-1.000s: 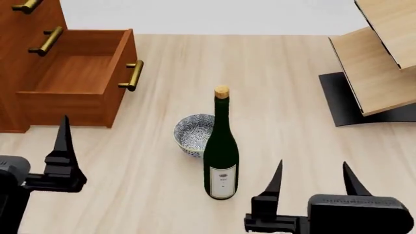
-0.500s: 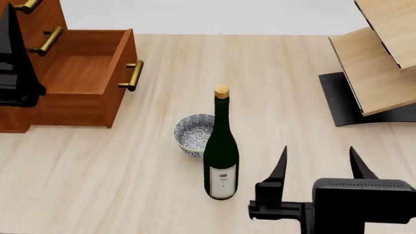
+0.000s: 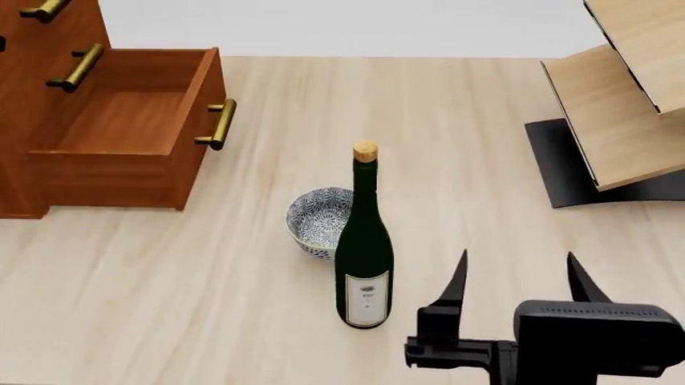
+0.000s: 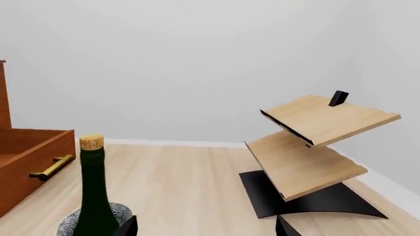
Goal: Close the bottom drawer of the cabinet and open the top drawer.
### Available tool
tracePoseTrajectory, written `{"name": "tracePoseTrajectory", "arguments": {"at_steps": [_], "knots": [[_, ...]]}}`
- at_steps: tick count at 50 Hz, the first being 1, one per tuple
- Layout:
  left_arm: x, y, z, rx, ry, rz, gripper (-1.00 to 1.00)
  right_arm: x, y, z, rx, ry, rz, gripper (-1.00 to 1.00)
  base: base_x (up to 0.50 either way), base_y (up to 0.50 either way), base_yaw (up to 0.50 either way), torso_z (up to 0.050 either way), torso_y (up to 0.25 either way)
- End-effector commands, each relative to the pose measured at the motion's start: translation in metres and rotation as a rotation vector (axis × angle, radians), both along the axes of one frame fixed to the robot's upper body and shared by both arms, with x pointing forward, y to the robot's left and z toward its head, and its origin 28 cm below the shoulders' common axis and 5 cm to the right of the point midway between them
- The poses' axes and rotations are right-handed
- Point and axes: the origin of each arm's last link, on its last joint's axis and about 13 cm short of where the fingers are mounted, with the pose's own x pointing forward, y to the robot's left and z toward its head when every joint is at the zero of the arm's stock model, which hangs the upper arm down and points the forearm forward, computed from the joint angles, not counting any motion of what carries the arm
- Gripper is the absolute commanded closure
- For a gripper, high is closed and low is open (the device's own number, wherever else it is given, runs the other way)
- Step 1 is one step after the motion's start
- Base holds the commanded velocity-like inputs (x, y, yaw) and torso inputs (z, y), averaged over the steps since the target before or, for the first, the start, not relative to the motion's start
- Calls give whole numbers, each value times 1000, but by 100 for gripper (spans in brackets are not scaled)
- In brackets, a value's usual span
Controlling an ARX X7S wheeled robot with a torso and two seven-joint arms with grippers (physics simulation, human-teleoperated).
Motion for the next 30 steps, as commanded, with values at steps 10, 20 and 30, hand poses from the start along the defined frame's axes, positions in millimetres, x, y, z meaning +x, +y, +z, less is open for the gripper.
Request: {"name": "tracePoseTrajectory", "arguments": {"at_steps": [10, 20, 30], "knots": [[-2, -1, 6, 0, -14, -6, -100, 0, 1, 0, -3, -3, 14, -100, 0, 221, 0, 0, 0], [-2, -2, 6, 4, -15, -8, -100, -1, 0, -2, -2, 1, 13, -100, 0, 500, 0, 0, 0], [-3, -2, 8, 5, -20, -9, -100, -2, 1, -2, -4, 3, 17, -100, 0, 500, 0, 0, 0]]}}
